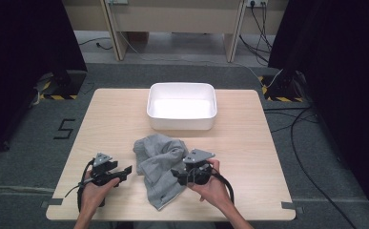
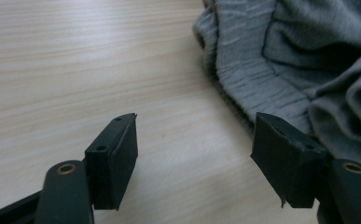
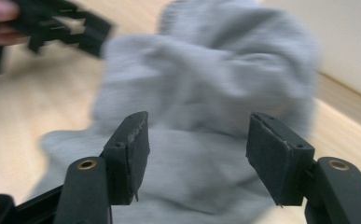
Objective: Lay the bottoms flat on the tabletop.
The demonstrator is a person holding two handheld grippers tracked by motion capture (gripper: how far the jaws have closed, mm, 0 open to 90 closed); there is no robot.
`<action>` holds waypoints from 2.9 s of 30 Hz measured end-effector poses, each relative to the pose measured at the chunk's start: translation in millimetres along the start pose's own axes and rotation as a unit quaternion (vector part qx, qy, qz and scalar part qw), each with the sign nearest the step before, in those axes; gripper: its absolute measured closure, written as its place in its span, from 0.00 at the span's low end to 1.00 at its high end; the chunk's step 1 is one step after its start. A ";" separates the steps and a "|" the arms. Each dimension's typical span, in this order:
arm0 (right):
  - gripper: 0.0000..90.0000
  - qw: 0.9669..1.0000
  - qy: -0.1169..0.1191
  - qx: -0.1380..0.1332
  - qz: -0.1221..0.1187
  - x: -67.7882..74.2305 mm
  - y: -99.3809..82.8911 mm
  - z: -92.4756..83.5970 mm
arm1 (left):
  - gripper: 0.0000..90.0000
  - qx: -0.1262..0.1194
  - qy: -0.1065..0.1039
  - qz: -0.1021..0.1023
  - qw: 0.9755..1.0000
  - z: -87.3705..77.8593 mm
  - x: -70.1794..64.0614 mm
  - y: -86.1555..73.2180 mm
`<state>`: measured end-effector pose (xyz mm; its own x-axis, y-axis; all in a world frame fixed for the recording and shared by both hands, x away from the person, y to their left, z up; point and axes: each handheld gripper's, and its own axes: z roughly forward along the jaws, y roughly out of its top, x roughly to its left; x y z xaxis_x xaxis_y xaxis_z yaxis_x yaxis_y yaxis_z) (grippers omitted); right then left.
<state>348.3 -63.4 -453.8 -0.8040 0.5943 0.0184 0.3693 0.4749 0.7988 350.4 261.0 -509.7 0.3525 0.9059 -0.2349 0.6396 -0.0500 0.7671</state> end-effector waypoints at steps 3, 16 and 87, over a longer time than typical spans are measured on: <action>0.43 1.000 0.016 0.002 -0.015 17.4 -1.9 7.0 | 0.34 -0.001 -0.005 -0.012 1.000 7.6 -0.2 4.3; 0.53 0.995 0.060 0.057 -0.057 64.2 -20.7 60.4 | 0.36 -0.002 0.019 0.018 1.000 27.2 -9.0 1.6; 0.77 0.991 -0.114 0.068 0.003 0.3 -38.7 19.8 | 0.35 0.014 0.064 0.082 0.994 9.9 -16.5 -15.4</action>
<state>342.9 -68.7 -496.7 -0.6818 0.7207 -0.1256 0.4448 0.5447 0.7110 341.5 242.6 -523.6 0.3646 0.9307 -0.0278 0.6005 -0.2122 0.7709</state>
